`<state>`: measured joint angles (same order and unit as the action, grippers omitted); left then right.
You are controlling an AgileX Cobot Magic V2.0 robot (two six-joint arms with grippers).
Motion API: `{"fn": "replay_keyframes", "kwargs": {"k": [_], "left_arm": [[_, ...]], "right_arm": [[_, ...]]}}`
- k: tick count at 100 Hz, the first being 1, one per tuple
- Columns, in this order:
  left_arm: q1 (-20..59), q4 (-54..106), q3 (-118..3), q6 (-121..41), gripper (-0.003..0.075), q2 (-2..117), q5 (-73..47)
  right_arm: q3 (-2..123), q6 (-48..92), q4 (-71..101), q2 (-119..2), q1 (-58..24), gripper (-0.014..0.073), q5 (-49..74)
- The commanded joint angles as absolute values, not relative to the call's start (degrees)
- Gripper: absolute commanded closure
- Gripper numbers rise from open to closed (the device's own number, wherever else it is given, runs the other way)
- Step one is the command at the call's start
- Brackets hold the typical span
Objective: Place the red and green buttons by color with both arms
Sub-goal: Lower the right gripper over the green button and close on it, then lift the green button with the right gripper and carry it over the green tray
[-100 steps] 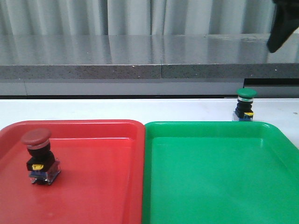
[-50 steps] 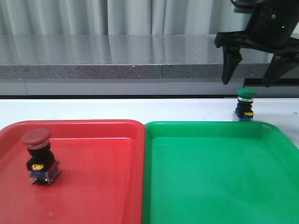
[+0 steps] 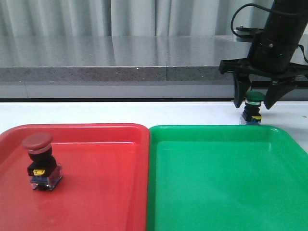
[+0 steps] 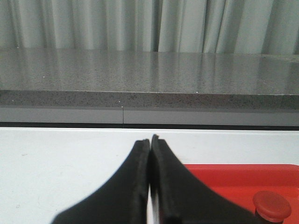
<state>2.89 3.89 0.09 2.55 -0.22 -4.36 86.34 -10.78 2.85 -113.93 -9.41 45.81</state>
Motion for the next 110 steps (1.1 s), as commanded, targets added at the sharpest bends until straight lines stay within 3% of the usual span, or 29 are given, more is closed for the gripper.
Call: {"fn": "replay_keyframes", "kwargs": {"k": [1, 22, 56, 73, 110], "left_arm": [[2.6, 4.3, 0.8, 3.0, 0.0741, -2.0, 0.0], [2.6, 4.3, 0.8, 3.0, 0.0741, -2.0, 0.0], [2.6, 4.3, 0.8, 3.0, 0.0741, -2.0, 0.0], [2.6, 4.3, 0.8, 3.0, 0.0741, -2.0, 0.0], [2.6, 4.3, 0.8, 3.0, 0.0741, -2.0, 0.0]], "right_arm": [[88.1, -10.9, 2.5, -111.0, -8.9, 0.0218, 43.2], [88.1, -10.9, 2.5, -111.3, -8.9, 0.0373, 42.0], [87.1, -15.5, -3.3, -100.8, -12.9, 0.0375, 43.9], [81.2, -26.4, -9.4, -94.3, -18.8, 0.0375, 43.9], [67.4, -34.4, -9.3, -91.2, -33.0, 0.0375, 40.7]]}}
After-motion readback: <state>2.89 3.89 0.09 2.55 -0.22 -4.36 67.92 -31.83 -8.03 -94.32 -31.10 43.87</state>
